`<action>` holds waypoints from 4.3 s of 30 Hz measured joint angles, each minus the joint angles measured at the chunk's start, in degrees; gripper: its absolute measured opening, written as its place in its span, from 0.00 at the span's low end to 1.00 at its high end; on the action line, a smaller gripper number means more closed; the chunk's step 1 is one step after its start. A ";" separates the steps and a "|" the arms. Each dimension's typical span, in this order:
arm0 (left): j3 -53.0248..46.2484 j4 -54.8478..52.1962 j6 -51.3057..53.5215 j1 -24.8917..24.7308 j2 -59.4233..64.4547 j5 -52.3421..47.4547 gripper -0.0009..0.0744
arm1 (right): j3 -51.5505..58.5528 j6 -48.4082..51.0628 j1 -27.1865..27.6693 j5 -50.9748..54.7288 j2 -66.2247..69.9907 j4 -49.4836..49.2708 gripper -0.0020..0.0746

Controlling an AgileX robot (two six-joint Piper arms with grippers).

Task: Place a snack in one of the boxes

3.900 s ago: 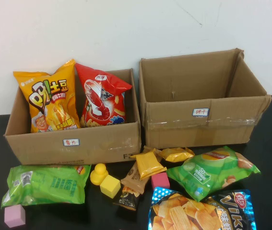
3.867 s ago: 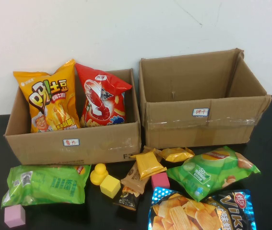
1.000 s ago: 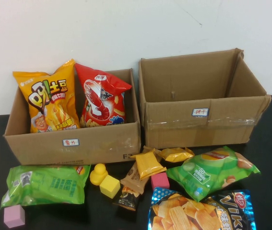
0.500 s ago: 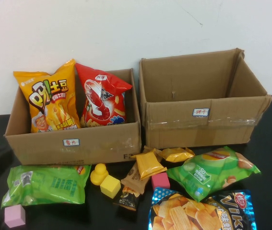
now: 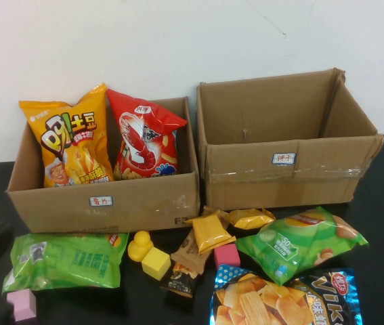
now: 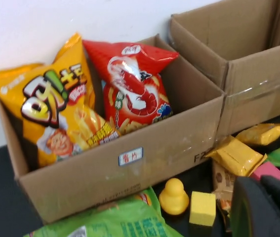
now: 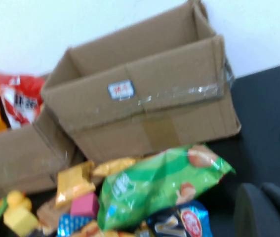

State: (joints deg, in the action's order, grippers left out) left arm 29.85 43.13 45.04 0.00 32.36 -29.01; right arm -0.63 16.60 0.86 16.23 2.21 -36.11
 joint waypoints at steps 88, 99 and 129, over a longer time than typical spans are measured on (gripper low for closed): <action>5.63 -120.67 -78.01 -31.87 67.23 10.96 0.86 | -15.99 71.47 0.00 20.38 41.82 -41.26 0.02; 10.83 -141.91 -100.46 -26.63 79.10 10.17 0.86 | -15.99 71.47 0.00 20.43 41.82 -40.93 0.02; 15.55 -112.52 -103.51 -40.83 45.47 2.85 0.22 | -15.99 71.47 0.00 20.52 41.82 -40.72 0.02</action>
State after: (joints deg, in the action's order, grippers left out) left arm 45.40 -69.39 -58.48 -40.83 77.83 -26.16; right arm -16.62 88.07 0.86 36.74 44.03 -76.84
